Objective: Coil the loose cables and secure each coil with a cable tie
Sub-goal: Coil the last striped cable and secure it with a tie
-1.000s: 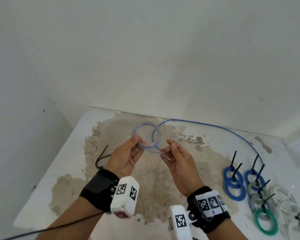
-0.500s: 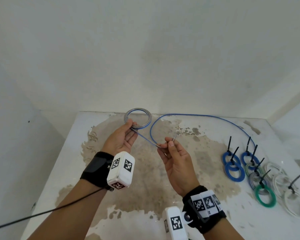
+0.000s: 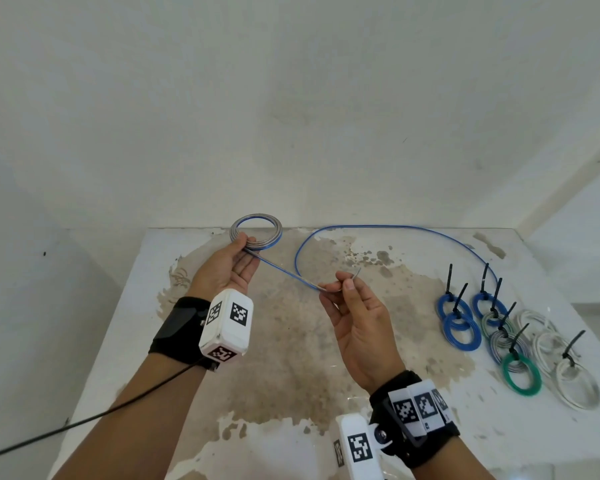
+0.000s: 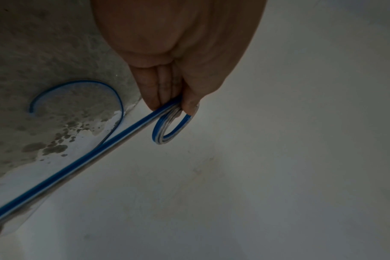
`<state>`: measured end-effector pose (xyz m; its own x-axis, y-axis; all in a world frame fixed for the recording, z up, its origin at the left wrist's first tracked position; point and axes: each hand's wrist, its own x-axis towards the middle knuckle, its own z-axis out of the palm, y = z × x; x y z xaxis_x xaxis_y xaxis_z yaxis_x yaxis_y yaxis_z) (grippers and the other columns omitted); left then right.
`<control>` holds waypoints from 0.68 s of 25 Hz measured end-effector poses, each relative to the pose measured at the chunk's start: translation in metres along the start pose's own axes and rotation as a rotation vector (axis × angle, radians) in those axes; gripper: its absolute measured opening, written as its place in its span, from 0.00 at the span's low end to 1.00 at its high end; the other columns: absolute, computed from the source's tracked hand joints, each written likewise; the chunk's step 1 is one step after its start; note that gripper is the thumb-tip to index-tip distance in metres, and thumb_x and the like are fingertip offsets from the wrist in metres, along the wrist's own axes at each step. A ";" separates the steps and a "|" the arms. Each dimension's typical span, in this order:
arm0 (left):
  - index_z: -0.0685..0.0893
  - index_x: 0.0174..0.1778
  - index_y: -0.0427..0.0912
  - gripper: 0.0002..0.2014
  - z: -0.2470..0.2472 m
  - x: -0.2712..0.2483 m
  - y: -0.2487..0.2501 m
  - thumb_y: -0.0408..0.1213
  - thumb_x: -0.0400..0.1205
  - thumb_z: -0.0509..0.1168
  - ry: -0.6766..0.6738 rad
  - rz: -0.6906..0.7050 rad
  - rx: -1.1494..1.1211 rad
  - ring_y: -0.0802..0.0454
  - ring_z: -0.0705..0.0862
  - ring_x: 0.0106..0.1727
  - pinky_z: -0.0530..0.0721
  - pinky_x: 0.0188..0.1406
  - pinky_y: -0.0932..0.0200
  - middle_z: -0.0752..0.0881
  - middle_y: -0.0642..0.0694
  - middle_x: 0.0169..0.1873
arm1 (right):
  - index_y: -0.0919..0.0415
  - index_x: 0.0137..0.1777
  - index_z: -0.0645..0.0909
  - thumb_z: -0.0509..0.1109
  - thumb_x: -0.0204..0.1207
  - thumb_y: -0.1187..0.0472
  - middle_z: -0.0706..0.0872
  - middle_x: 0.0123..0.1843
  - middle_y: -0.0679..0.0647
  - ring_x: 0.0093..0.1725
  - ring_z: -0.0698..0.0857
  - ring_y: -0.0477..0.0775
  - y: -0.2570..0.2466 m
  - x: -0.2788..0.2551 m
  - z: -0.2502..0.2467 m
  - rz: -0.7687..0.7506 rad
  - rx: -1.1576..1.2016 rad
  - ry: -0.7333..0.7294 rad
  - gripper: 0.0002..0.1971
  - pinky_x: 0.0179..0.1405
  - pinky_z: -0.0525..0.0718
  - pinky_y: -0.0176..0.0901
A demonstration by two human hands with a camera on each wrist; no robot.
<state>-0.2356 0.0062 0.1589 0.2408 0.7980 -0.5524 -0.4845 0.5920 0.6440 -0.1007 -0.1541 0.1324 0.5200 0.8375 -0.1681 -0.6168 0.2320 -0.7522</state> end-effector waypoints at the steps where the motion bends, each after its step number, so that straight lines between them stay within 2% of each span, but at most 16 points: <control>1: 0.84 0.43 0.40 0.07 -0.002 0.000 0.002 0.34 0.86 0.66 0.000 0.006 0.000 0.60 0.89 0.40 0.86 0.44 0.63 0.91 0.52 0.28 | 0.63 0.57 0.84 0.66 0.80 0.60 0.89 0.42 0.55 0.49 0.89 0.51 -0.001 -0.001 0.001 0.003 -0.009 0.007 0.11 0.58 0.88 0.41; 3: 0.84 0.43 0.40 0.07 -0.007 0.001 0.006 0.34 0.87 0.66 0.003 0.019 0.000 0.61 0.90 0.38 0.86 0.45 0.62 0.91 0.52 0.29 | 0.63 0.58 0.84 0.62 0.86 0.63 0.89 0.43 0.56 0.49 0.89 0.51 -0.002 -0.001 0.003 0.017 -0.020 0.019 0.09 0.57 0.89 0.41; 5: 0.84 0.43 0.40 0.07 -0.009 0.001 0.006 0.34 0.87 0.66 0.003 0.023 0.000 0.60 0.89 0.41 0.86 0.45 0.61 0.91 0.52 0.30 | 0.63 0.58 0.83 0.59 0.89 0.65 0.89 0.43 0.56 0.48 0.89 0.51 -0.004 -0.001 0.003 0.034 0.001 0.036 0.10 0.56 0.89 0.41; 9: 0.84 0.44 0.40 0.07 -0.008 0.001 0.003 0.35 0.87 0.65 -0.009 0.026 0.013 0.60 0.88 0.44 0.86 0.43 0.63 0.91 0.52 0.30 | 0.62 0.58 0.82 0.59 0.89 0.65 0.90 0.41 0.54 0.47 0.89 0.50 -0.007 0.000 0.001 0.054 0.048 0.058 0.10 0.58 0.90 0.41; 13: 0.85 0.45 0.41 0.06 -0.005 -0.002 0.001 0.35 0.87 0.65 -0.021 0.062 0.012 0.61 0.89 0.42 0.85 0.50 0.63 0.92 0.53 0.31 | 0.62 0.59 0.83 0.60 0.89 0.64 0.90 0.42 0.53 0.45 0.89 0.49 -0.006 -0.007 -0.006 0.058 0.052 0.066 0.10 0.56 0.90 0.41; 15: 0.86 0.47 0.43 0.05 -0.005 -0.012 -0.006 0.36 0.87 0.66 -0.075 0.078 0.076 0.63 0.90 0.41 0.86 0.50 0.64 0.92 0.54 0.35 | 0.61 0.62 0.83 0.60 0.89 0.62 0.90 0.41 0.51 0.44 0.89 0.47 -0.015 -0.006 -0.018 0.053 0.056 0.089 0.11 0.51 0.90 0.40; 17: 0.87 0.49 0.44 0.05 -0.009 -0.027 -0.016 0.37 0.86 0.66 -0.177 0.094 0.246 0.62 0.91 0.44 0.88 0.49 0.66 0.93 0.54 0.40 | 0.58 0.66 0.84 0.61 0.89 0.60 0.88 0.42 0.48 0.43 0.88 0.45 -0.033 0.002 -0.032 0.049 0.012 0.121 0.13 0.46 0.88 0.39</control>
<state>-0.2418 -0.0262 0.1585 0.3582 0.8447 -0.3976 -0.2990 0.5072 0.8083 -0.0608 -0.1759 0.1365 0.5563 0.7822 -0.2804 -0.6494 0.1988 -0.7340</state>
